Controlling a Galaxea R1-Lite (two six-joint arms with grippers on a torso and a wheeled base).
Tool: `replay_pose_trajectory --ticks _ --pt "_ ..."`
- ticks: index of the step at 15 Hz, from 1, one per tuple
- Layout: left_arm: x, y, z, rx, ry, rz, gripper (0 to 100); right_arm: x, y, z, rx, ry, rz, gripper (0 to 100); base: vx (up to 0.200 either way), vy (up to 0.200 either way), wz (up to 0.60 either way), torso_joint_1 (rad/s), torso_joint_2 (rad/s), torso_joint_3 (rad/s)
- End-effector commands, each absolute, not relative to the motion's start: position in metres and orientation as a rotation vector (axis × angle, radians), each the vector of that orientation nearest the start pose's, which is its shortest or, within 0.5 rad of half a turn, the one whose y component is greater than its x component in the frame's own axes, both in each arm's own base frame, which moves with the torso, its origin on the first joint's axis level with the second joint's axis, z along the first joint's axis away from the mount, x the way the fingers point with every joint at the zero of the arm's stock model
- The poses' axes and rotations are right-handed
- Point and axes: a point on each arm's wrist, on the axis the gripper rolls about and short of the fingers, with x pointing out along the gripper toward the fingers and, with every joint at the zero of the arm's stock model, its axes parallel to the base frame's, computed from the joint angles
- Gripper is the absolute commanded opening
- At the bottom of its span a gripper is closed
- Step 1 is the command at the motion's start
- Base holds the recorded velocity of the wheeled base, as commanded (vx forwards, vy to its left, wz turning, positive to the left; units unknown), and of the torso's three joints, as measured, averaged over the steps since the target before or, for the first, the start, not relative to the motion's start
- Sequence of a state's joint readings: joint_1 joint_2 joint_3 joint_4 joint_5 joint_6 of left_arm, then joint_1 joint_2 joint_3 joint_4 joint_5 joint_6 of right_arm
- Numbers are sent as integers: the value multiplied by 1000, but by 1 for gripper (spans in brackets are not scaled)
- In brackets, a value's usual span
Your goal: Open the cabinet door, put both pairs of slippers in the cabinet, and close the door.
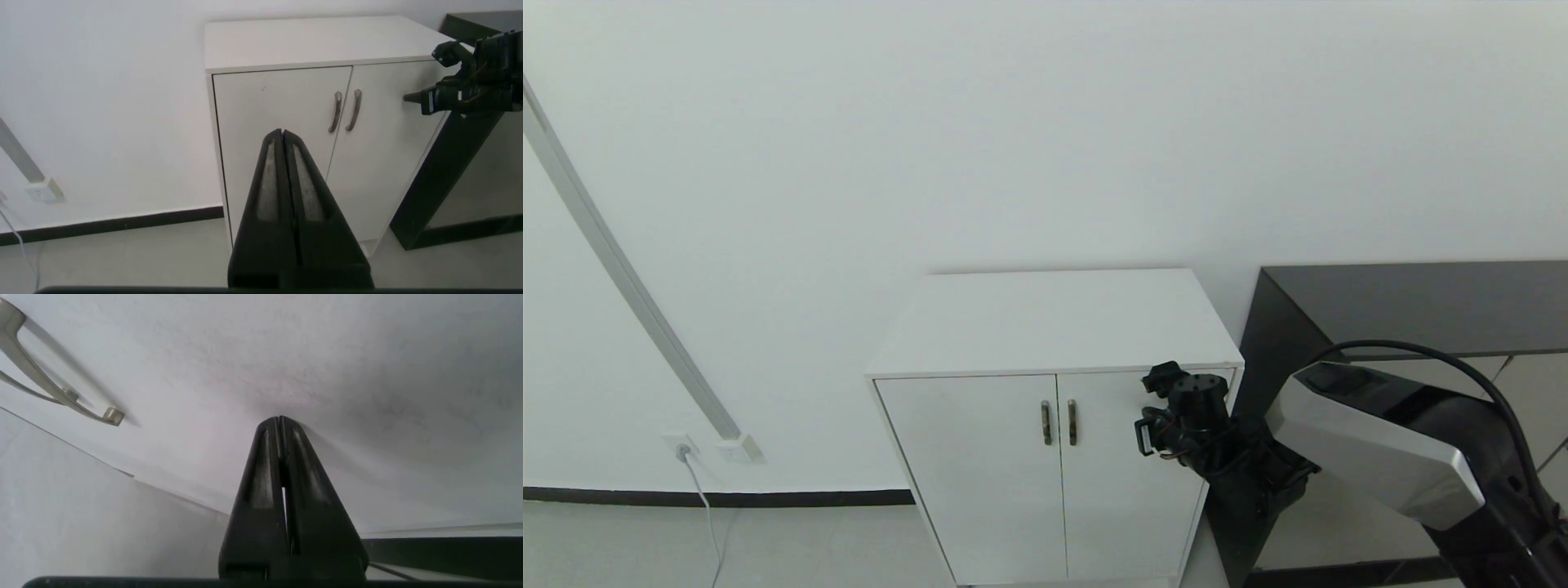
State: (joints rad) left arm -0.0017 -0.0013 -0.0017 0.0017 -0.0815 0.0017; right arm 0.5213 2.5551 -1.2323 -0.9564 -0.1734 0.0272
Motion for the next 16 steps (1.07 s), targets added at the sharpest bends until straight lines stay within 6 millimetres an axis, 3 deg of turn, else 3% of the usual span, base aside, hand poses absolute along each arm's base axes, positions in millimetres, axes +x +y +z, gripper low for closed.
replay_pose_trajectory --ticks 1,16 --pt "-23 -2 76 2 0 -83 0 402 226 -22 -99 353 339 0 0 0 0 0 0 0" --pt "-23 -2 76 2 0 -83 0 402 226 -24 -106 351 309 0 0 0 0 0 0 0"
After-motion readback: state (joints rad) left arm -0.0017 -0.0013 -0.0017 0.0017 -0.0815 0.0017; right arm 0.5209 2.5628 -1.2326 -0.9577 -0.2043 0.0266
